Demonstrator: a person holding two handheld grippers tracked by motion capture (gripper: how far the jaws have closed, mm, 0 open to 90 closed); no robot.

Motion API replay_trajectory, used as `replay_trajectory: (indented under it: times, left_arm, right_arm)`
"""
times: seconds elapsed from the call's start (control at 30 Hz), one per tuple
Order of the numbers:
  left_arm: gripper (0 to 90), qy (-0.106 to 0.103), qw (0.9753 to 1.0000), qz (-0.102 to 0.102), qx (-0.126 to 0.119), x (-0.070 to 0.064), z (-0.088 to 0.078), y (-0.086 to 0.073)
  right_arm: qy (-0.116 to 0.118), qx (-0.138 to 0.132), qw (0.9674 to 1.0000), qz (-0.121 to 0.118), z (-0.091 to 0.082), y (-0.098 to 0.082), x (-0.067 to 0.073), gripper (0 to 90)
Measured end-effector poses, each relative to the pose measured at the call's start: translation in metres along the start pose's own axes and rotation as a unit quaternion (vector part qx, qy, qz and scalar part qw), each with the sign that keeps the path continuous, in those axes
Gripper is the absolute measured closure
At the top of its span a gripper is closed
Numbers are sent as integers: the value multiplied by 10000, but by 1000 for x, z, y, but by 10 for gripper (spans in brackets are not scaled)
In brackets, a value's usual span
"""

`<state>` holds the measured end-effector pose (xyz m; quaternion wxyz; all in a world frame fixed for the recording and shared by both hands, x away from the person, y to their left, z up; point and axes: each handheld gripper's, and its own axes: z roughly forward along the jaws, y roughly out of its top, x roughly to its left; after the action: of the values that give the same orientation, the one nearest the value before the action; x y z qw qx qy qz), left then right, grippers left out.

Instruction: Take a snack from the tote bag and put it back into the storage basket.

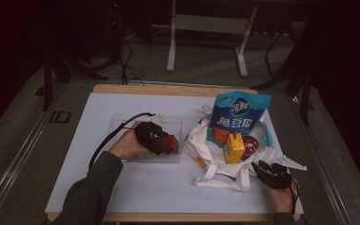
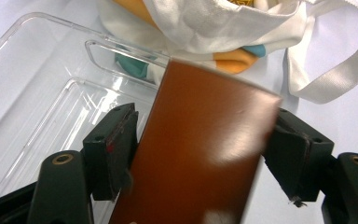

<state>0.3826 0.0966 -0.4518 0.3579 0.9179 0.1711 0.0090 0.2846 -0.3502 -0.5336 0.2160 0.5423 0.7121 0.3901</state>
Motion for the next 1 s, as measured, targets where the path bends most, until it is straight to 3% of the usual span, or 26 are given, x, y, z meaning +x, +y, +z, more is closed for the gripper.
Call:
replay_trajectory:
  times: [0.3, 0.57, 0.67, 1.0]
  left_arm:
    - [311, 257, 9988, 121, -392, -7, -11, 6]
    - [319, 646, 9950, 136, -751, -13, -14, 10]
    - [322, 634, 9936, 116, -924, -16, -15, 12]
    - [333, 720, 9902, 215, -1175, -26, -16, 21]
  right_arm:
    - [1, 0, 10000, -1, 0, 0, 0, 595]
    - [8, -7, 10000, 5, 0, 0, 0, 595]
    - [0, -3, 10000, 0, 0, 0, 0, 595]
    - [-1, -1, 10000, -3, 0, 0, 0, 595]
